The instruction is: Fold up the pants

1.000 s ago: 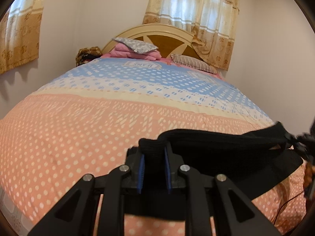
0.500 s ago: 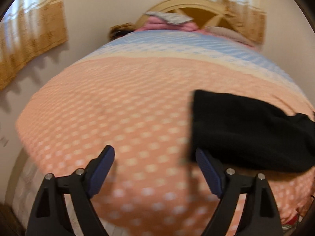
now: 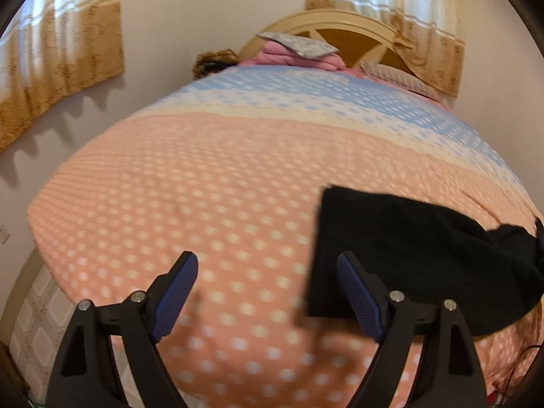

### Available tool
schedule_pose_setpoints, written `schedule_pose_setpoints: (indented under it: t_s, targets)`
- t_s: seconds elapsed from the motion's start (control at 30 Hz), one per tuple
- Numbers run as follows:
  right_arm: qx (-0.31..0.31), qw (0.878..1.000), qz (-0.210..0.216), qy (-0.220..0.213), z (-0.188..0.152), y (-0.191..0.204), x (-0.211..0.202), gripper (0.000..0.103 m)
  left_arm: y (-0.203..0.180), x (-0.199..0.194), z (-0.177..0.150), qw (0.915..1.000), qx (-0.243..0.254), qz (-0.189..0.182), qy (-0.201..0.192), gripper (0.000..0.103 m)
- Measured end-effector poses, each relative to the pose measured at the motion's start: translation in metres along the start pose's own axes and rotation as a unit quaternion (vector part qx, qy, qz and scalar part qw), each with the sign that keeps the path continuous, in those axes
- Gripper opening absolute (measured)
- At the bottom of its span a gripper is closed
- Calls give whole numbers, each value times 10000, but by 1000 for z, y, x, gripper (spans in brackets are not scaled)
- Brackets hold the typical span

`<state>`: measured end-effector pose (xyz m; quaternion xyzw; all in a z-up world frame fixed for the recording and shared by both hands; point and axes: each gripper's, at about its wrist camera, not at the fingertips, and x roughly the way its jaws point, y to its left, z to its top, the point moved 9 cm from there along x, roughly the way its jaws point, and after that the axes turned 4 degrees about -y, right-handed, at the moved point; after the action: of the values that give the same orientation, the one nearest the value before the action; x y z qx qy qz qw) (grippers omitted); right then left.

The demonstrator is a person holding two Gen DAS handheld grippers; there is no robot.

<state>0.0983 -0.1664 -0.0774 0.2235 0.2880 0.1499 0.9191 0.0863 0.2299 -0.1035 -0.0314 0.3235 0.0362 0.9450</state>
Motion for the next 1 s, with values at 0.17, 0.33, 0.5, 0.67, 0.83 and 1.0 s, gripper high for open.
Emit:
schedule_pose_setpoints:
  t_s: [0.17,0.33,0.5,0.67,0.83,1.0]
  targets:
    - [162,9949,127,983,-12,1,92,37,-21,10,-7,9975,653,261,31,87]
    - [29,9938,39,1108,-26,20,118,37,-20,17,-10,9983,539,188,98,87]
    - [-79,9887,361,1453,-40,47,140,38,-20,23,-9,9994,319,52,125,87]
    - [804,9754,1187,1677,-25,54,168,43,-22,25,-3,9995,308,14,101,87]
    - [1631,9626,1771,1238,36,42,172,43,-25,28,1,9993,373,-7,74,87]
    - [1824,9610,1504,1438,48,17,200,43,-31,35,3,9988,477,55,42,87]
